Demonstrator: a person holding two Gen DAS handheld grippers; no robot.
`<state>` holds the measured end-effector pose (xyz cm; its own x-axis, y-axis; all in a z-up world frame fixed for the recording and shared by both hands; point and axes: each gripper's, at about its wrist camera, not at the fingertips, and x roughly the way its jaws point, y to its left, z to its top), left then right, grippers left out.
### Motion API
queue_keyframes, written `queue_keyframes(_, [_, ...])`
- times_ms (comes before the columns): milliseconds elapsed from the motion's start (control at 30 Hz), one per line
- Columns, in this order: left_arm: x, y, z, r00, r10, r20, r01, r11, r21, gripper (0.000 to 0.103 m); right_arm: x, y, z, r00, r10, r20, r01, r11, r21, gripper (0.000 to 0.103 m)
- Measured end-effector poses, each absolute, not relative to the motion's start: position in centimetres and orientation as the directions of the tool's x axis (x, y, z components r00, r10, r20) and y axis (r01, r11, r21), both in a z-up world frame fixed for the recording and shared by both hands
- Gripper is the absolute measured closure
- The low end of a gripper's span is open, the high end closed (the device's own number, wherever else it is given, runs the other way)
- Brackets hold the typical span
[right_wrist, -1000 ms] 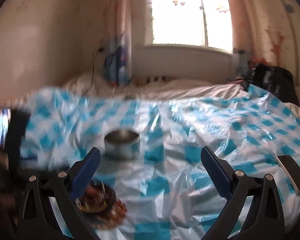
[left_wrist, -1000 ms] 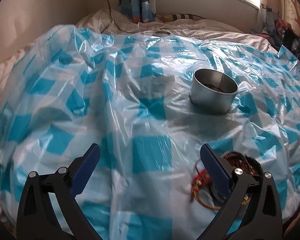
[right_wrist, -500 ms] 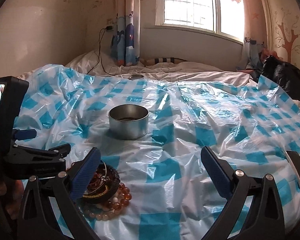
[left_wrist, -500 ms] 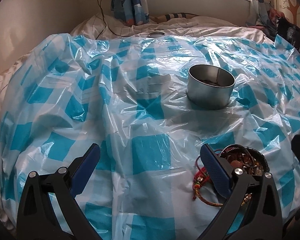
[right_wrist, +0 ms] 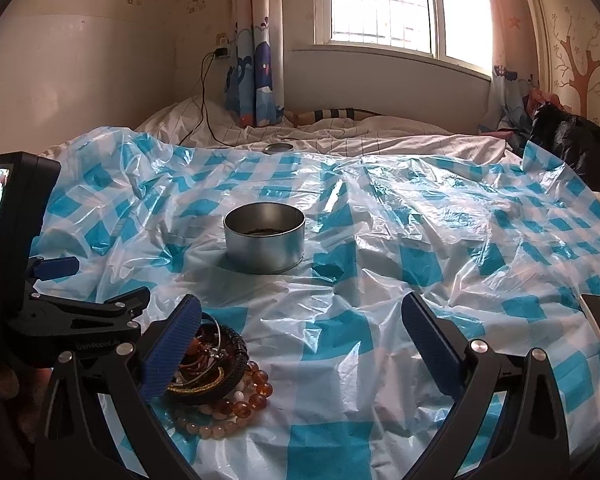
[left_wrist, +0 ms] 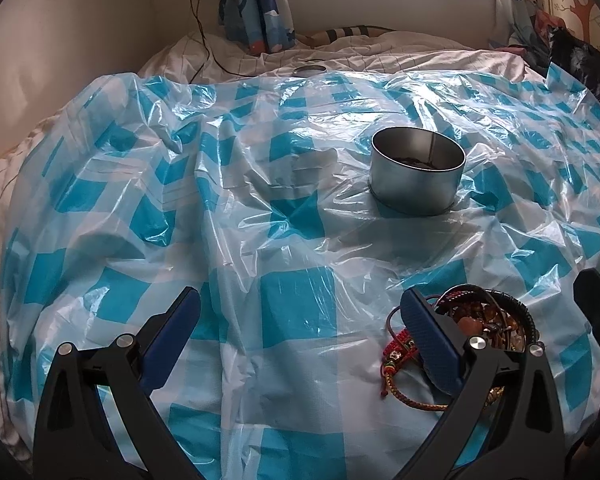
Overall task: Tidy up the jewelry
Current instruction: 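Move both tools toward the tangled jewelry pile beside the silver tin, then close the left tool on a red cord in the jewelry pile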
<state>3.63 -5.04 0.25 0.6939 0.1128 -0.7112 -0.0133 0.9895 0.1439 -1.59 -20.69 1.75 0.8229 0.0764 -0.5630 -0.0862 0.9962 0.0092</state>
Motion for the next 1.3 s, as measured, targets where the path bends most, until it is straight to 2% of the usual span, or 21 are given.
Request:
queue_keyframes(533, [3.2, -5.8, 0.4, 0.703, 0.087, -0.705, 0.029, 0.988, 0.150, 0.007, -1.5, -20.5, 1.6, 0.818, 0.082, -0.569, -0.093, 0.996, 0.011, 0.007])
queue_keyframes(700, [3.0, -4.9, 1.0, 0.716, 0.008, -0.698, 0.082, 0.992, 0.096, 0.007, -1.5, -20.9, 1.5, 0.821, 0.068, -0.567, -0.090, 0.996, -0.011, 0.007])
queue_keyframes(833, [2.5, -2.6, 1.7, 0.717, -0.115, -0.688, 0.153, 0.988, -0.006, 0.007, -1.4, -21.9, 1.4, 0.815, 0.066, -0.575, -0.097, 0.995, -0.023, 0.007])
queue_keyframes(933, [2.0, -2.2, 1.6, 0.719, -0.111, -0.686, 0.179, 0.983, 0.029, 0.007, -1.6, -22.4, 1.4, 0.806, 0.087, -0.585, -0.124, 0.992, -0.024, 0.007])
queue_keyframes(1167, [0.8, -7.2, 0.7, 0.692, -0.194, -0.695, 0.388, 0.912, 0.133, 0.006, -1.4, -22.6, 1.4, 0.799, 0.084, -0.595, -0.122, 0.992, -0.024, 0.007])
queue_keyframes(1300, [1.2, -9.4, 0.5, 0.673, -0.248, -0.697, 0.450, 0.885, 0.120, 0.006, -1.2, -23.1, 1.2, 0.797, 0.066, -0.601, -0.106, 0.994, -0.032, 0.007])
